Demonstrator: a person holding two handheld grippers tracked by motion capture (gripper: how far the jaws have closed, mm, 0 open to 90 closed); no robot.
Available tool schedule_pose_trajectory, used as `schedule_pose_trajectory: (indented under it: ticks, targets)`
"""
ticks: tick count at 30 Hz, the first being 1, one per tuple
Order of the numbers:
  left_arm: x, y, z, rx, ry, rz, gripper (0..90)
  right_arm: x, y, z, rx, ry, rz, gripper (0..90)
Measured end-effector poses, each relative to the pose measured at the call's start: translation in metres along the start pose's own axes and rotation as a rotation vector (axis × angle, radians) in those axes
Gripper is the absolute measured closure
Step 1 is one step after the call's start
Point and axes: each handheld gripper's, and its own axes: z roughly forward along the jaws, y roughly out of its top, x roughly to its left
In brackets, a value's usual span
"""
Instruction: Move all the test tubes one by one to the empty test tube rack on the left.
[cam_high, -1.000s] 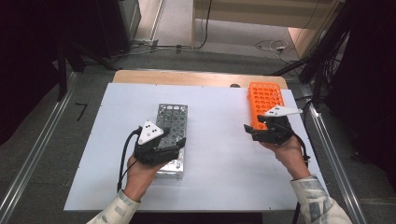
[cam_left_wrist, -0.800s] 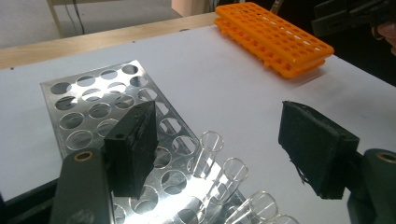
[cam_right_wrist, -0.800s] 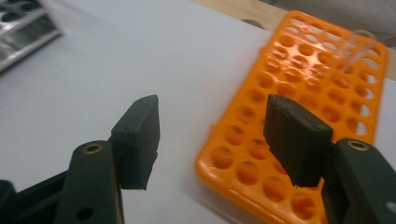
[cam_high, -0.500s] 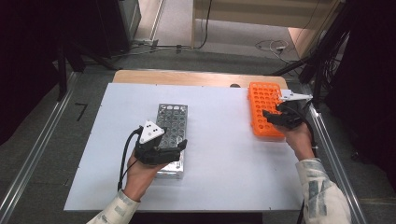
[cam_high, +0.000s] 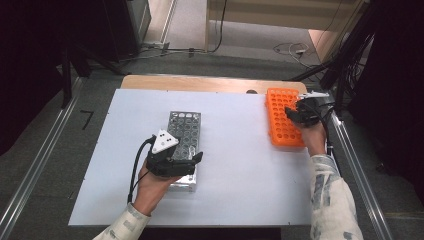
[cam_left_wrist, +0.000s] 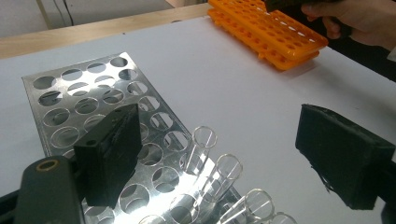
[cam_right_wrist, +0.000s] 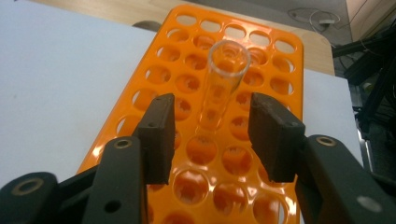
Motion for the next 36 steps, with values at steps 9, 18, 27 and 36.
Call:
schedule_pose_trajectory:
  ticks: [9, 18, 27, 36]
  targets:
    - [0.004, 0.0, -0.001, 0.004, 0.01, -0.008, 15.6, 0.002, 0.008, 0.017, 0.031, -0.021, -0.022, 67.5]
    - [0.005, -0.001, -0.002, 0.005, 0.01, -0.011, 15.5, 0.003, 0.012, 0.012, 0.019, -0.022, -0.036, 72.6]
    - [0.006, 0.0, -0.004, -0.005, 0.007, -0.022, 15.5, -0.002, 0.023, -0.013, -0.033, -0.018, -0.008, 72.7]
    - [0.005, 0.002, -0.007, -0.018, 0.004, -0.028, 15.5, 0.007, 0.024, -0.043, -0.023, 0.044, -0.017, 72.7]
